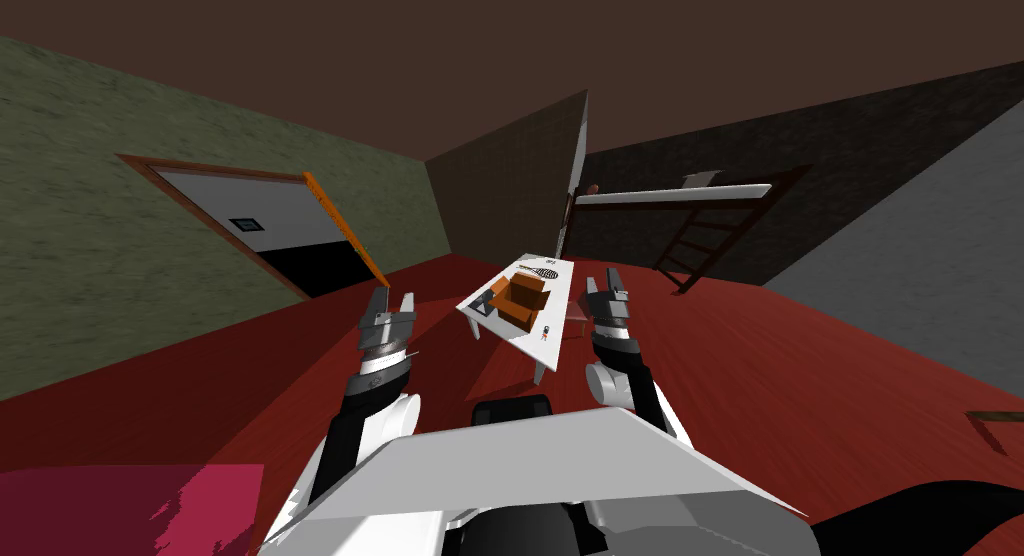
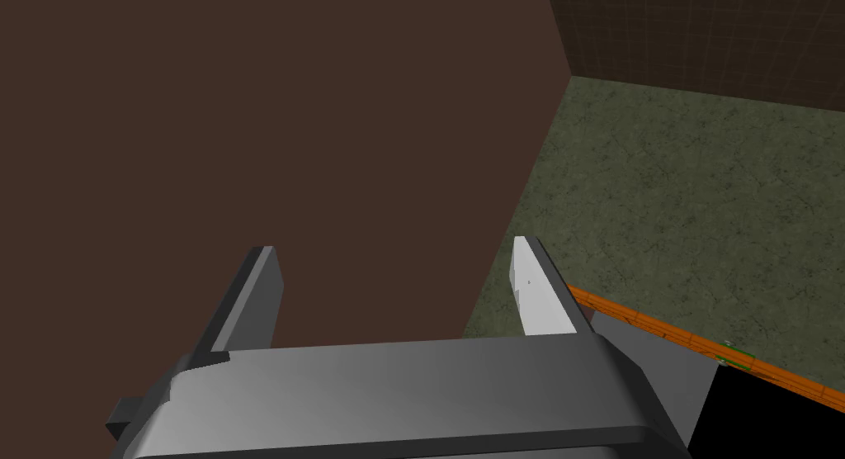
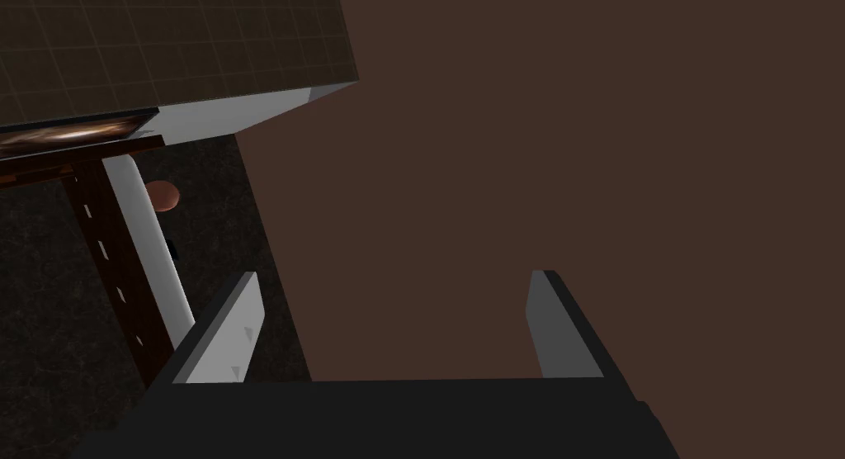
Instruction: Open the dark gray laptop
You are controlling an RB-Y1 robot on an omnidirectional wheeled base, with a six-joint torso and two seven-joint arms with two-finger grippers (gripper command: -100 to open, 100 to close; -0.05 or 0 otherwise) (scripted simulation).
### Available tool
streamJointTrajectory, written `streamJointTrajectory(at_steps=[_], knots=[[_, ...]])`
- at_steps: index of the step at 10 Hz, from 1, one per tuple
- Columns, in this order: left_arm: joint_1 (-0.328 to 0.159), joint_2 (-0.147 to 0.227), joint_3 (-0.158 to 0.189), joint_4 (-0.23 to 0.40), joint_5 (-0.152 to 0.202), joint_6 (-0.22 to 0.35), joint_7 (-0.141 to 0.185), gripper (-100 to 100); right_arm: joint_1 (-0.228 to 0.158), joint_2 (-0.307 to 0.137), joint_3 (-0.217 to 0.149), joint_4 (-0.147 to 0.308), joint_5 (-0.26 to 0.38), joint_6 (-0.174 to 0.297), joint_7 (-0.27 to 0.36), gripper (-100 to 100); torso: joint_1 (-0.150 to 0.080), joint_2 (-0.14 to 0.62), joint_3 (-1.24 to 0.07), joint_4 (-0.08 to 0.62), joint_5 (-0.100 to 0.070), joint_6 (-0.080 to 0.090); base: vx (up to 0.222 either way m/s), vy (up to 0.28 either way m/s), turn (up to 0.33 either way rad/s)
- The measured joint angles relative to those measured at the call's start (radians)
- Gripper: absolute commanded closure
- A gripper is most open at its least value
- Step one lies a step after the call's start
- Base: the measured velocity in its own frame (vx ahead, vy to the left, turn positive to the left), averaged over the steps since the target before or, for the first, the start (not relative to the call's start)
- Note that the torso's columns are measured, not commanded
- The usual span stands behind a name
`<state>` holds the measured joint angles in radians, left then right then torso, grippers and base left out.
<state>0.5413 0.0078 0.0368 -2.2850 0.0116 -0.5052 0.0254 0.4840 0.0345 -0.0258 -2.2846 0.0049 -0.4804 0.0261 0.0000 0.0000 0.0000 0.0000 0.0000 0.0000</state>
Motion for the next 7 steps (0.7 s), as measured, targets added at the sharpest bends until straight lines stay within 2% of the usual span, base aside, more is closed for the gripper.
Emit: streamJointTrajectory(at_steps=[2,7], knots=[[0.000,0.000,0.000,0.000,0.000,0.000,0.000,0,0.000,0.000,0.000,0.000,0.000,0.000,0.000,0,0.000,0.104,-0.209,0.105,0.000,0.000,0.000,0.000,0.000],[0.000,0.000,0.000,0.000,0.000,0.000,0.000,0,0.000,0.000,0.000,0.000,0.000,0.000,0.000,0,0.000,0.470,-0.939,0.470,0.000,0.000,0.000,0.000,0.000]])
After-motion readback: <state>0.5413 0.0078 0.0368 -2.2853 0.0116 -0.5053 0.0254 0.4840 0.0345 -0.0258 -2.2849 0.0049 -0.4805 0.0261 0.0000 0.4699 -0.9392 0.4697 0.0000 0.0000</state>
